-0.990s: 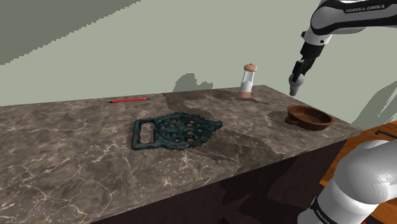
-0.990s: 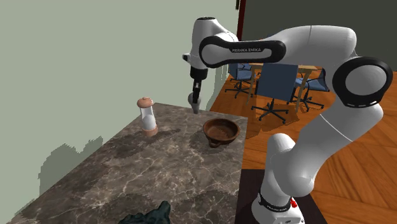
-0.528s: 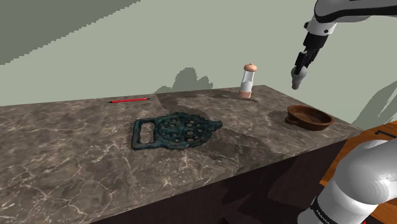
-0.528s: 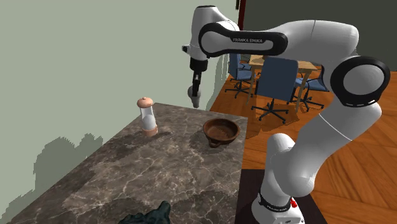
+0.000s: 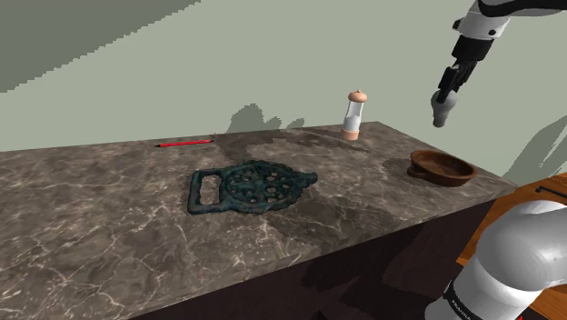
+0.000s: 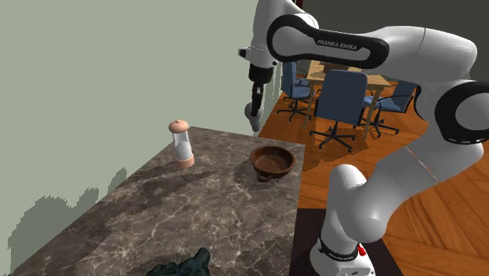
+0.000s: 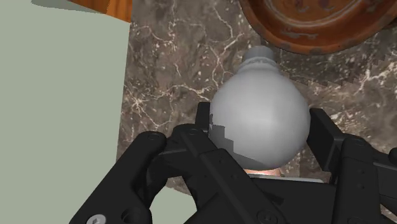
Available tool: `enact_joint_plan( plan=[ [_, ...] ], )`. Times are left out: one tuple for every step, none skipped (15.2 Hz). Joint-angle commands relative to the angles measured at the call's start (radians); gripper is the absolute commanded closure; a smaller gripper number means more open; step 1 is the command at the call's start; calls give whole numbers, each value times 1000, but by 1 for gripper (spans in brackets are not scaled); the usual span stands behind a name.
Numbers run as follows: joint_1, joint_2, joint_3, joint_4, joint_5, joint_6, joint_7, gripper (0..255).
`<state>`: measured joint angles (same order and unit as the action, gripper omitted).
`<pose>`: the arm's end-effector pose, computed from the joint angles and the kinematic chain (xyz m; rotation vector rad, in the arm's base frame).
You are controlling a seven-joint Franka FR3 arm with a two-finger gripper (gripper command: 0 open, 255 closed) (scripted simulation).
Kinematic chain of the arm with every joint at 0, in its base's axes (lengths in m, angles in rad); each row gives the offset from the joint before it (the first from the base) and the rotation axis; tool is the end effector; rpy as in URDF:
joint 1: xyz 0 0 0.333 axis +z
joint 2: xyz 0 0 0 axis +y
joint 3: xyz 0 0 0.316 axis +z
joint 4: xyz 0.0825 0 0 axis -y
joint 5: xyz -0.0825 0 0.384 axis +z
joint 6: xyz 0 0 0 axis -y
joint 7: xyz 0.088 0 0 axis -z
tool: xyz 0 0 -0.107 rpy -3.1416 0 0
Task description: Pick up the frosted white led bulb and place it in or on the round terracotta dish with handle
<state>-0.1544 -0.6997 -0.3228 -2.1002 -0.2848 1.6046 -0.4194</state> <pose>0.2735 -0.2261 0.6694 2.9929 -0.0290 0.1912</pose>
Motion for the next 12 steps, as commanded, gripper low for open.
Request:
enact_joint_plan(
  plan=[
    [-11,-65,28,-20,-1,-50,11,255],
    [-17,-98,42,-32,-1,-72,15,255],
    [-22,-130,55,-42,0,-96,19,255],
    [-28,-161,68,-52,2,-120,23,255],
    [-33,-192,80,-60,4,-145,26,255],
    [-38,-222,93,-66,7,-170,29,255],
    [-39,-231,97,-68,8,-178,30,255],
    [-40,-239,95,-87,6,-167,32,255],
    [-41,-247,94,-105,5,-157,33,255],
    [-42,-255,92,-123,3,-147,35,255],
    [-43,-263,90,-141,1,-137,37,255],
    [-44,-270,89,-159,-1,-127,38,255]
  ],
)
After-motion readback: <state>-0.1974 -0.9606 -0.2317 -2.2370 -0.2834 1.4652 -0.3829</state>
